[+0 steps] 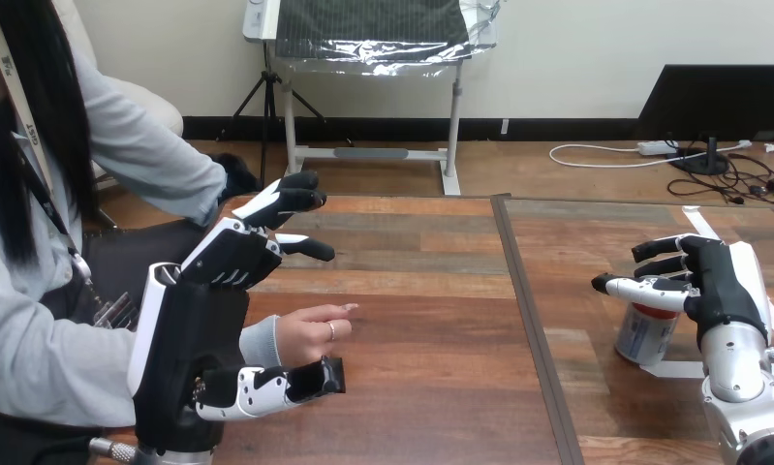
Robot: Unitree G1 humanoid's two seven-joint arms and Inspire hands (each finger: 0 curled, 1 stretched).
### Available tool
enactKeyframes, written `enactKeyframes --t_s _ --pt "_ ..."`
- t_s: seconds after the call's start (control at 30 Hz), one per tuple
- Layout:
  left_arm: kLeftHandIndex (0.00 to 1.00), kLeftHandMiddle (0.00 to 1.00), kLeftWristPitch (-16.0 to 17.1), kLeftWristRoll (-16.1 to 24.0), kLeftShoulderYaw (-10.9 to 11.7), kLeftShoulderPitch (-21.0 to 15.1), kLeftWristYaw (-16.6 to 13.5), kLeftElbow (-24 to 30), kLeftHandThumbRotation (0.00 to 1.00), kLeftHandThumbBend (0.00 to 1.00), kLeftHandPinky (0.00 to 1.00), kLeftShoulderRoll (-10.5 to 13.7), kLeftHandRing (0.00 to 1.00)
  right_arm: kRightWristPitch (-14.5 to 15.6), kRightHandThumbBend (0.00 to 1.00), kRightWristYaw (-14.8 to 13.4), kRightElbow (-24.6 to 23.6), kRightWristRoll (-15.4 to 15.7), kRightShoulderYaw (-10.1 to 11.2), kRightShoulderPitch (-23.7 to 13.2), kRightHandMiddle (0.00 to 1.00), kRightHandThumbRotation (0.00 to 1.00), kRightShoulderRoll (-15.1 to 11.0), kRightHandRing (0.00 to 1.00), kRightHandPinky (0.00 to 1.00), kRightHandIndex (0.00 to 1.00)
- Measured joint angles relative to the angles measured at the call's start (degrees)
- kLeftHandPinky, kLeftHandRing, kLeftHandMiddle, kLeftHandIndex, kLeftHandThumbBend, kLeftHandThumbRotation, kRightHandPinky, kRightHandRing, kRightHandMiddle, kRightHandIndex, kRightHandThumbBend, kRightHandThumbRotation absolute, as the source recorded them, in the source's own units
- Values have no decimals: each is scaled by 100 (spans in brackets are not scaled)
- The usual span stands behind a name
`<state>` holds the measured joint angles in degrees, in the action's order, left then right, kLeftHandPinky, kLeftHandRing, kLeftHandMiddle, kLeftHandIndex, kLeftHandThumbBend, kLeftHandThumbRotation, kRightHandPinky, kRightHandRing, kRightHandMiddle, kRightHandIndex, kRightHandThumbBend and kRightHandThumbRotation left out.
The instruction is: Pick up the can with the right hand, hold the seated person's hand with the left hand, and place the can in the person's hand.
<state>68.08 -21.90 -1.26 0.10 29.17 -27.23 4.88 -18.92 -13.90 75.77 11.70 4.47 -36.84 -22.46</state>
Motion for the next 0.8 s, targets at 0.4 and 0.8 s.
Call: enactKeyframes --t_s 0.4,0.8 --pt "73 83 -11 86 35 -3 -51 1 44 100 59 0 79 -5 83 -21 0 -11 4 0 50 0 2 48 47 52" --pt "73 83 -34 103 24 -3 -45 2 44 100 58 2 80 -81 85 -7 0 -37 7 0 56 0 2 54 50 56"
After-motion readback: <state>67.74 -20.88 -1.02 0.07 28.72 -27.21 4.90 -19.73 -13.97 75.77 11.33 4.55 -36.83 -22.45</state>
